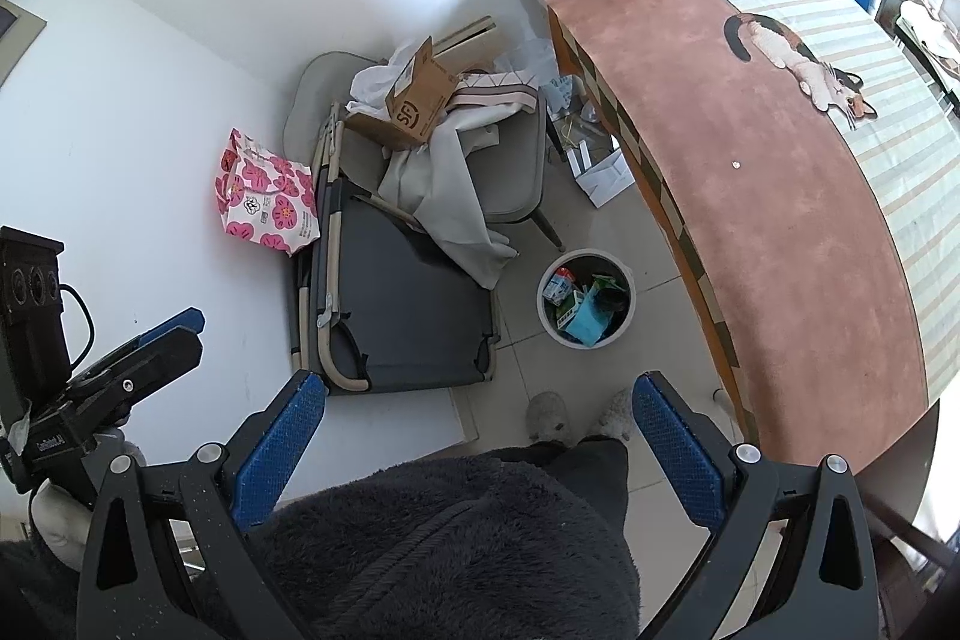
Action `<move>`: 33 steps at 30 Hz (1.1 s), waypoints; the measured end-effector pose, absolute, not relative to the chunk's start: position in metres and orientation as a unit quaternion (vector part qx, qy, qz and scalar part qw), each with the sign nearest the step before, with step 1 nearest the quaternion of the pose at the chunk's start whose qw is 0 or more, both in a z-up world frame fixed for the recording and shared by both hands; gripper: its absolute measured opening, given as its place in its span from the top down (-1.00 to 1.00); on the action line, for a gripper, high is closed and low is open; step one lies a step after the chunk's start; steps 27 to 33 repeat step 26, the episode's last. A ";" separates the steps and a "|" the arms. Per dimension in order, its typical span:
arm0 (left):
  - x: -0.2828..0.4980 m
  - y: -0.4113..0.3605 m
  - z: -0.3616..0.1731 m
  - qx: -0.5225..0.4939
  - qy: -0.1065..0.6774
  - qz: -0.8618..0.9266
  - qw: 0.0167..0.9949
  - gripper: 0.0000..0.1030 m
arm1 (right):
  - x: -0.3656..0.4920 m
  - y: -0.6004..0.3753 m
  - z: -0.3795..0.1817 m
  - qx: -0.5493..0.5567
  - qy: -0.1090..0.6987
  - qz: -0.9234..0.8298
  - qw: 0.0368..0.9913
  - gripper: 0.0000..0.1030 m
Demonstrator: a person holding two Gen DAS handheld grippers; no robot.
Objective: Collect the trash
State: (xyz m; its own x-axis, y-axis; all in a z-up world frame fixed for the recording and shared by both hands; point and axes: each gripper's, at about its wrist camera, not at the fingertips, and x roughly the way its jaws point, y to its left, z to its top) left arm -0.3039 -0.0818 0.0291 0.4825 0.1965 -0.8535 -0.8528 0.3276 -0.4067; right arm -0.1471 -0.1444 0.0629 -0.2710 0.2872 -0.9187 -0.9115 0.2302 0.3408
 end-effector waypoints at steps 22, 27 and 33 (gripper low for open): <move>-0.310 -0.079 0.029 -0.457 0.359 0.357 0.731 -1.00 | -0.150 -0.135 0.067 -0.266 0.572 0.556 0.541 -1.00; -0.311 -0.078 0.029 -0.459 0.356 0.359 0.730 -1.00 | -0.152 -0.136 0.068 -0.264 0.573 0.556 0.541 -1.00; -0.311 -0.078 0.029 -0.459 0.356 0.359 0.730 -1.00 | -0.152 -0.136 0.068 -0.264 0.573 0.556 0.541 -1.00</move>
